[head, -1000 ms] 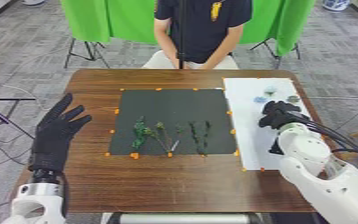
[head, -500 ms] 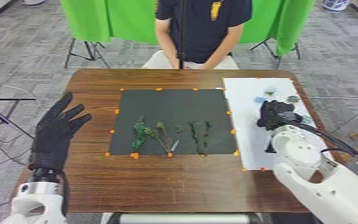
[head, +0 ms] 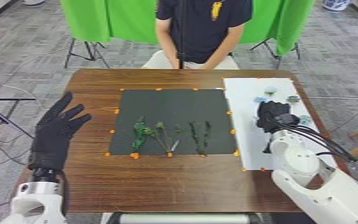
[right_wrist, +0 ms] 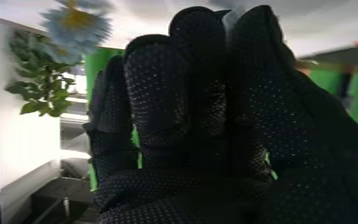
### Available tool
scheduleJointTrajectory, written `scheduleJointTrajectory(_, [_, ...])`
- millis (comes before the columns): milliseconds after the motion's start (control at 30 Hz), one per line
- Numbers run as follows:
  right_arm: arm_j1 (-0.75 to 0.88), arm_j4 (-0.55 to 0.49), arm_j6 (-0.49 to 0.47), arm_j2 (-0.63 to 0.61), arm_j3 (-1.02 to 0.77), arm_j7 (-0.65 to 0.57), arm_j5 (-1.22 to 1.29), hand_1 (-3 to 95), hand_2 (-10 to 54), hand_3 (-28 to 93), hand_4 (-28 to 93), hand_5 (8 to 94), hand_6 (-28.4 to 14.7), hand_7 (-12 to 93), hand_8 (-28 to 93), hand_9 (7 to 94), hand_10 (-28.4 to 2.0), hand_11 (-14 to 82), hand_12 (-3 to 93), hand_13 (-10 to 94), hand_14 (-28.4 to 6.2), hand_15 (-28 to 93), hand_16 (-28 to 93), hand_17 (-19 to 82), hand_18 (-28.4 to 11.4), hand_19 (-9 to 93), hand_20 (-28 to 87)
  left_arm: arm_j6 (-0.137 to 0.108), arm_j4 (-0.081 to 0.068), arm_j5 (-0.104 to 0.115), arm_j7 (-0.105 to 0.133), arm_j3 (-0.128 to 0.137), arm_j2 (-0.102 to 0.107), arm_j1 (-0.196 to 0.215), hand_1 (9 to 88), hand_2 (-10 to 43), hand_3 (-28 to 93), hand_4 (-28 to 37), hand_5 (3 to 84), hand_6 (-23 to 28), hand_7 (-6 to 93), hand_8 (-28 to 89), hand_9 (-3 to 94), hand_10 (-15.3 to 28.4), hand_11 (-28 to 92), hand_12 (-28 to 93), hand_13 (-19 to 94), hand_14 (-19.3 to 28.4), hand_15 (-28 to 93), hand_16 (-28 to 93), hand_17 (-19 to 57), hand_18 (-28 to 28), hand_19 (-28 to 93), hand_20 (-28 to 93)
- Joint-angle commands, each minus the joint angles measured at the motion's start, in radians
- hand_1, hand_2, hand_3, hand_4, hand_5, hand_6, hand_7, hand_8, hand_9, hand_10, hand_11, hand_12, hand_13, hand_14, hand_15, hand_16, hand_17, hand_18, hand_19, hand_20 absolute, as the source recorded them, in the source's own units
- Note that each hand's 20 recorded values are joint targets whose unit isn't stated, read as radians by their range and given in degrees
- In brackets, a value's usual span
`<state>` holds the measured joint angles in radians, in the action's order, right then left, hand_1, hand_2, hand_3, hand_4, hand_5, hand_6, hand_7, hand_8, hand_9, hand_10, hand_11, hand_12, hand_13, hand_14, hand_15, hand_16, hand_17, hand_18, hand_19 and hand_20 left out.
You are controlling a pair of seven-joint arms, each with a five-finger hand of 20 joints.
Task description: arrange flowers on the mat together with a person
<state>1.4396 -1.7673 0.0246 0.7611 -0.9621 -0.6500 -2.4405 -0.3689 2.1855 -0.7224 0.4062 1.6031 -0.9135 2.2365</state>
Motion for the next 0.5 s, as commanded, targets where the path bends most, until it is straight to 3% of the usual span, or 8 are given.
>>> scheduleJointTrajectory(33, [-0.129,-0.149,0.078,0.101,0.112,0.153,-0.015,58.0,-9.5,60,-28,82.1,4.9,23,0,82.4,-8.1,28.9,38.6,75,-5.8,64,21,31,-20.2,83,28,-0.025,0.009,0.014,0.022,0.027,-0.001,0.033,25.1,3.9,81,-23.7,32.9,3.9,13.2,-10,34.2,16.4,21,9,27,24.8,44,-6,-9.5,22.6,45,14])
scheduleJointTrajectory(100, [-0.206,-0.142,0.092,0.163,0.192,0.196,-0.021,57.8,-9.5,61,-28,82.2,4.8,23,1,82.5,-8.1,29.6,38.5,75,-5.7,64,21,31,-19.9,83,28,-0.027,0.017,0.010,0.022,0.036,0.002,0.039,24.9,3.8,82,-23.9,33.0,3.9,13.2,-10,34.2,16.4,21,10,27,24.8,44,-6,-9.5,22.8,46,14])
scheduleJointTrajectory(167, [-0.303,-0.111,0.084,0.246,0.292,0.237,-0.031,57.7,-9.5,61,-28,82.4,4.9,23,1,82.8,-7.8,30.6,38.6,76,-5.4,63,21,29,-19.5,83,28,-0.042,0.031,0.009,0.042,0.059,0.018,0.064,24.8,3.8,82,-24.1,33.1,3.8,13.2,-10,34.2,16.4,21,10,27,24.8,44,-6,-9.4,23.0,46,14])
scheduleJointTrajectory(200, [-0.335,-0.097,0.082,0.281,0.330,0.261,-0.048,57.7,-9.5,61,-28,82.4,4.9,23,1,82.8,-7.8,30.9,38.5,76,-5.4,63,21,29,-19.3,82,28,-0.043,0.028,0.011,0.048,0.058,0.012,0.060,24.8,3.8,82,-24.1,33.1,3.8,13.3,-10,34.2,16.4,21,10,27,24.8,44,-6,-9.3,23.0,46,14])
scheduleJointTrajectory(367, [-0.400,-0.021,0.045,0.448,0.441,0.341,-0.112,57.5,-9.5,61,-28,82.5,5.0,23,1,82.5,-7.8,31.8,38.3,76,-5.4,62,21,27,-19.3,81,28,-0.028,0.015,-0.001,0.029,0.059,-0.003,0.015,24.8,3.7,82,-24.2,33.1,3.8,13.4,-10,34.2,16.4,21,10,27,24.8,44,-6,-9.2,23.2,47,15])
scheduleJointTrajectory(400, [-0.412,-0.008,0.045,0.464,0.468,0.343,-0.113,57.3,-9.5,61,-28,82.5,5.0,23,1,82.4,-7.7,32.0,38.4,76,-5.4,62,21,27,-19.3,81,28,-0.026,0.010,0.005,0.041,0.050,0.005,0.006,24.8,3.7,82,-24.2,33.2,3.8,13.4,-10,34.2,16.4,21,10,27,24.9,44,-6,-9.2,23.2,47,15])
scheduleJointTrajectory(500, [-0.428,0.033,0.016,0.505,0.521,0.357,-0.157,57.2,-9.5,61,-28,82.3,5.1,23,1,82.0,-7.7,32.7,38.6,75,-5.5,63,22,26,-19.3,80,28,-0.024,0.000,0.005,0.044,0.031,0.016,-0.028,24.8,3.7,82,-24.1,33.2,3.8,13.4,-10,34.2,16.3,21,10,27,24.9,44,-6,-9.2,23.2,47,15])
